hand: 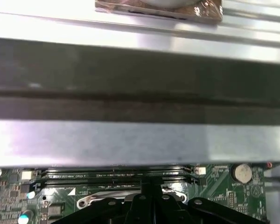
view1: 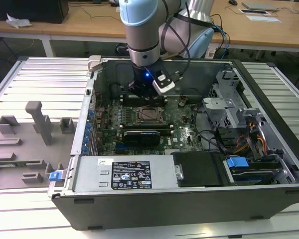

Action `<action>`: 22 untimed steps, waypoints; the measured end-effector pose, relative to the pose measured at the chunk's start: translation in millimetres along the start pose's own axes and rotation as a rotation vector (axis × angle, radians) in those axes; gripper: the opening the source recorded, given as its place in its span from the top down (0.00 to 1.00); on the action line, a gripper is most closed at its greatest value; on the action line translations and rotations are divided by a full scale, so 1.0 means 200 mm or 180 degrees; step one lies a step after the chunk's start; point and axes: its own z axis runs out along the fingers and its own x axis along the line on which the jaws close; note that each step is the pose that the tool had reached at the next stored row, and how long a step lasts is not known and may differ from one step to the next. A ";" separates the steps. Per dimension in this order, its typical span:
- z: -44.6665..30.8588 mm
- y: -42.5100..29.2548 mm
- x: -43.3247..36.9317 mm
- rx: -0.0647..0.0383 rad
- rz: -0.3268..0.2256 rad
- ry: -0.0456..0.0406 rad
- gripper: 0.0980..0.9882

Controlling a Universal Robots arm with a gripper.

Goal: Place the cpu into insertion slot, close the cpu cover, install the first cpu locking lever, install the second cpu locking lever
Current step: 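Install the first cpu locking lever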

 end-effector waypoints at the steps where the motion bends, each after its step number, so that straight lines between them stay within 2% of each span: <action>1: 0.003 0.000 0.001 0.0006 0.0033 -0.0005 0.99; 8: 0.016 0.010 0.002 0.0049 0.0204 -0.0029 0.99; 17: 0.023 0.044 0.004 0.0081 0.0305 -0.0043 0.99; 22: 0.036 0.045 0.006 0.0121 0.0408 -0.0058 0.99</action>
